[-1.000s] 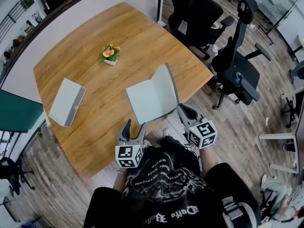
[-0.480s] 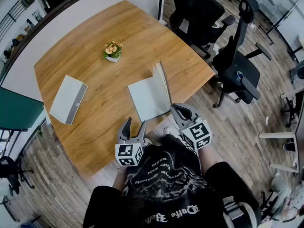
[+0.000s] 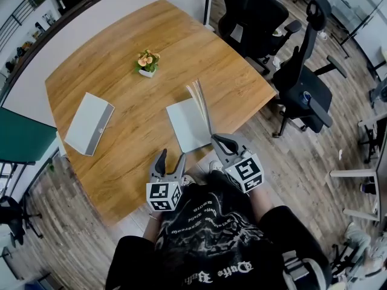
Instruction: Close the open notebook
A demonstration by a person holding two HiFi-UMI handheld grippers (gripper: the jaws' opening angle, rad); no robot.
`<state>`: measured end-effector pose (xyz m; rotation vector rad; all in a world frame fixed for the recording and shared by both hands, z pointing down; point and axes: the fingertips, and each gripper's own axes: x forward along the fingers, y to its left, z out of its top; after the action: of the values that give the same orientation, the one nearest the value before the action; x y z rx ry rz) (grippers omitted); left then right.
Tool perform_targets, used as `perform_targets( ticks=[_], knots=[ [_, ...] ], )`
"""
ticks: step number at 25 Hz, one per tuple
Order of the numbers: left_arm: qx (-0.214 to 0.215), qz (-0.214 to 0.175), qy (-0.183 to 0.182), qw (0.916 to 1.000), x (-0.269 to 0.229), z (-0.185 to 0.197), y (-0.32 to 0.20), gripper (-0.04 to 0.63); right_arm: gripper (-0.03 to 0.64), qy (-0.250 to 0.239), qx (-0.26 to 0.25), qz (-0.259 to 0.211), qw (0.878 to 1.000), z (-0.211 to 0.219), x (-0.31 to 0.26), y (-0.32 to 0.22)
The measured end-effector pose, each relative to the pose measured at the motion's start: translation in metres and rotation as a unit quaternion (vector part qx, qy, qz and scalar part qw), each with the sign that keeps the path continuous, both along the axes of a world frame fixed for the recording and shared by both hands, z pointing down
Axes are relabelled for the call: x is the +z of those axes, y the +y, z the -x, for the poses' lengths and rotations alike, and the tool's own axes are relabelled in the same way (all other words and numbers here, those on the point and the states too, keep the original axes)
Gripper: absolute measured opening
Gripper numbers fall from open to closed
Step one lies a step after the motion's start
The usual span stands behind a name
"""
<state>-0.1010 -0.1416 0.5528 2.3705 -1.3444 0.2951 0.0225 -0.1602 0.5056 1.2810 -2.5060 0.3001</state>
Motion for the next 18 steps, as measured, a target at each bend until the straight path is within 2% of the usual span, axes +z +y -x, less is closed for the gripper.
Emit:
perform_targets(
  ticks=[7, 18],
  knots=[
    [-0.011, -0.002, 0.000, 0.9999, -0.001, 0.011, 0.003, 0.290, 0.022, -0.012, -0.020, 0.012, 1.000, 0.022, 0.005, 0.005],
    [-0.047, -0.007, -0.009, 0.9988, -0.002, 0.031, 0.006, 0.290, 0.023, 0.003, -0.072, 0.033, 0.997, 0.055, 0.027, 0.010]
  ],
)
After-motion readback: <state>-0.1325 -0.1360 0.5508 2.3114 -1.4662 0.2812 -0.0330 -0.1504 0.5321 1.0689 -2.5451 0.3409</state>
